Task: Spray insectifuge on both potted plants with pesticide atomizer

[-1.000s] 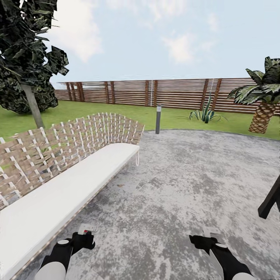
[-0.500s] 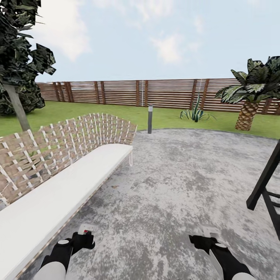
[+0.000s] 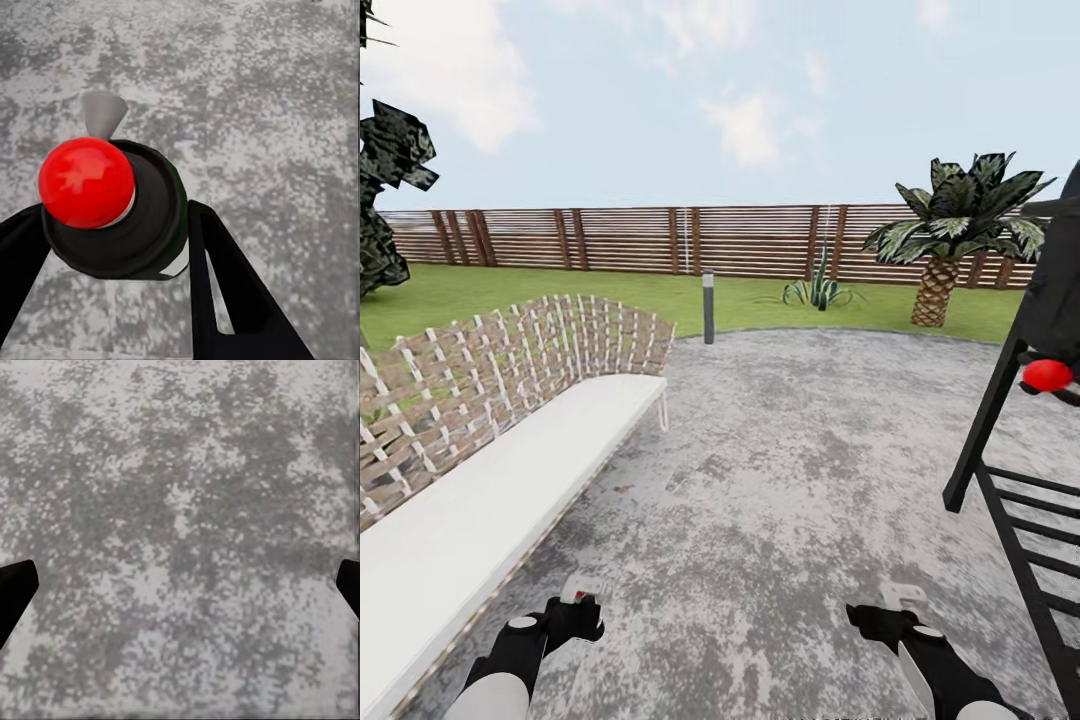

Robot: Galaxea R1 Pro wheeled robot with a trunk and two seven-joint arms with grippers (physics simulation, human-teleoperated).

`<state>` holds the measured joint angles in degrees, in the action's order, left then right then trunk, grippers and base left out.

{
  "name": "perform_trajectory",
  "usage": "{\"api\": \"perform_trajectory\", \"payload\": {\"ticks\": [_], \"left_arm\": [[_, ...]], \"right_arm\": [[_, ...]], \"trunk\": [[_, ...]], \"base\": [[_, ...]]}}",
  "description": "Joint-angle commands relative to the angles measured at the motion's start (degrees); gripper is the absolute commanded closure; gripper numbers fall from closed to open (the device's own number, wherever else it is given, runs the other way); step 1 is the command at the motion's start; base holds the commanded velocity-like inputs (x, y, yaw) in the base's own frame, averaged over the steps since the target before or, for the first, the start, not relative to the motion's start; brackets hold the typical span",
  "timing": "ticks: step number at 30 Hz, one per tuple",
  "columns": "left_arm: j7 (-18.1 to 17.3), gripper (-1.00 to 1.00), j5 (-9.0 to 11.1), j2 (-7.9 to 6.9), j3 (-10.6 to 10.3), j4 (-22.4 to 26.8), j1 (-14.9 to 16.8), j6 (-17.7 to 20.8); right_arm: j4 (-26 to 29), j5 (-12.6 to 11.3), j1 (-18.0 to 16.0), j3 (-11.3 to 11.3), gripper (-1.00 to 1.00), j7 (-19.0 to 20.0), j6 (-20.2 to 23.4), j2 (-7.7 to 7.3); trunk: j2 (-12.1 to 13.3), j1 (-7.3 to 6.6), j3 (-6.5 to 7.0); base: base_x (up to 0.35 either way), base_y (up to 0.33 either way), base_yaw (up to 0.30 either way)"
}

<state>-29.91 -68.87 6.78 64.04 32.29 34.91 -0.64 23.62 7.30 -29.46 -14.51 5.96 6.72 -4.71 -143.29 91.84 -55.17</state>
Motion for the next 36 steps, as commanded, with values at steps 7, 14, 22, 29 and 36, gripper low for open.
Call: {"api": "perform_trajectory", "payload": {"ticks": [7,14,22,29,36], "left_arm": [[-0.41,1.00,-0.30,0.00,0.48,0.14,0.09,-0.07],[-0.41,1.00,-0.30,0.03,0.48,0.14,0.09,-0.07],[-0.41,1.00,-0.30,0.03,0.48,0.14,0.08,-0.07],[-0.41,1.00,-0.30,0.02,0.48,0.14,0.11,-0.07],[-0.41,1.00,-0.30,0.03,0.48,0.14,0.09,-0.07]], "right_arm": [[0.11,0.59,-0.04,-0.47,-1.00,0.45,0.31,0.05],[0.11,0.57,-0.06,-0.48,-1.00,0.45,0.31,0.05],[0.11,0.52,-0.05,-0.43,-1.00,0.46,0.31,0.05],[0.11,0.60,-0.05,-0.44,-1.00,0.45,0.31,0.05],[0.11,0.55,-0.05,-0.50,-1.00,0.45,0.31,0.05]], "trunk": [[-0.03,-0.01,0.08],[-0.03,-0.01,0.22],[-0.03,-0.01,0.38],[-0.03,-0.01,0.39],[-0.03,-0.01,0.39]], "base": [[0.040,0.148,-0.264],[0.002,0.008,-0.262],[0.000,0.086,-0.256],[0.000,0.050,-0.051],[0.000,0.199,-0.002]]}}
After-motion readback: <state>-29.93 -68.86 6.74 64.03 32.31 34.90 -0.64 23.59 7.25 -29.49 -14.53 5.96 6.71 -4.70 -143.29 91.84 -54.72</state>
